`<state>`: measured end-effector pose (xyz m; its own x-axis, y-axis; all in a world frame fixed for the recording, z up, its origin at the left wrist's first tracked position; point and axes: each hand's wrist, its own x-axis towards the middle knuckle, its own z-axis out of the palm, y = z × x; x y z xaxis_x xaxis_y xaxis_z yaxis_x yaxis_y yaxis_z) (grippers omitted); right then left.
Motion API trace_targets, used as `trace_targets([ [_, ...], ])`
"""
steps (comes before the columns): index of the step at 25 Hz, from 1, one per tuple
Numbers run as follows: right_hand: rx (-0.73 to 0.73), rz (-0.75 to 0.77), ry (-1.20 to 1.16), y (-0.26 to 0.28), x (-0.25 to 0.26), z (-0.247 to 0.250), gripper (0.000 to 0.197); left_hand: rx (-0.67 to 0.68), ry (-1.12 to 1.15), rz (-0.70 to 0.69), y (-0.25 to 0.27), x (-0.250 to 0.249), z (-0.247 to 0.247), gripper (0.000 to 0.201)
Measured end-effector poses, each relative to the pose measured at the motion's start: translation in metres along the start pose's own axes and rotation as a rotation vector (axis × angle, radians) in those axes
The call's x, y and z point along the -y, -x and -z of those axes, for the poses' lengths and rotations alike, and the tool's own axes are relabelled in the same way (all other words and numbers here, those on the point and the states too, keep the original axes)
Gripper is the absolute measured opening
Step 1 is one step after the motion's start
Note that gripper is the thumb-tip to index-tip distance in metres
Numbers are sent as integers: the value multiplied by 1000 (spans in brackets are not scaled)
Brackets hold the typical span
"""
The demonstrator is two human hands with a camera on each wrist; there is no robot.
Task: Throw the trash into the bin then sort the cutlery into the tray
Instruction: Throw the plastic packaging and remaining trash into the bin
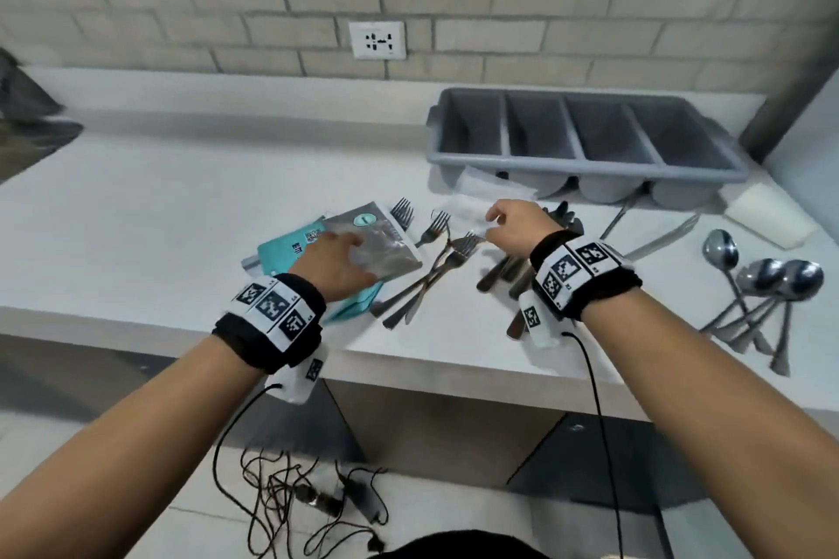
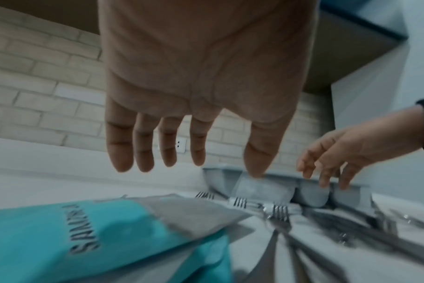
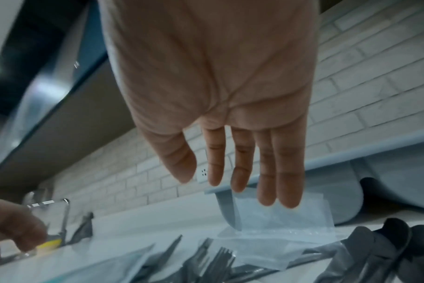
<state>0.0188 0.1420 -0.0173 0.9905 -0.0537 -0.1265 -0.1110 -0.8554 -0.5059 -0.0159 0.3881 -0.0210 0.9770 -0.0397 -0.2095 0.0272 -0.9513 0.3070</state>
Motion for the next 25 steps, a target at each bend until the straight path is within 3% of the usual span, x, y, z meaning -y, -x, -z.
trace_targets([
  [4,69,-56,284,-47,6,-19,45,170,-219,17,-34,16,-19,106],
  [7,126,-44,531,-68,6,-30,57,232,-185,-4,-45,21,-27,114],
  [12,188,-75,604,-78,0,-45,57,203,-233,-47,-45,23,-30,86],
  [17,76,-57,556,-81,-1,-47,39,166,-247,-80,-44,20,-28,46],
  [22,-76,-61,562,-72,7,-39,34,81,-241,-68,-44,29,-11,45],
  [25,-198,-47,565,-59,9,-30,35,-84,-222,-87,-37,29,8,43],
])
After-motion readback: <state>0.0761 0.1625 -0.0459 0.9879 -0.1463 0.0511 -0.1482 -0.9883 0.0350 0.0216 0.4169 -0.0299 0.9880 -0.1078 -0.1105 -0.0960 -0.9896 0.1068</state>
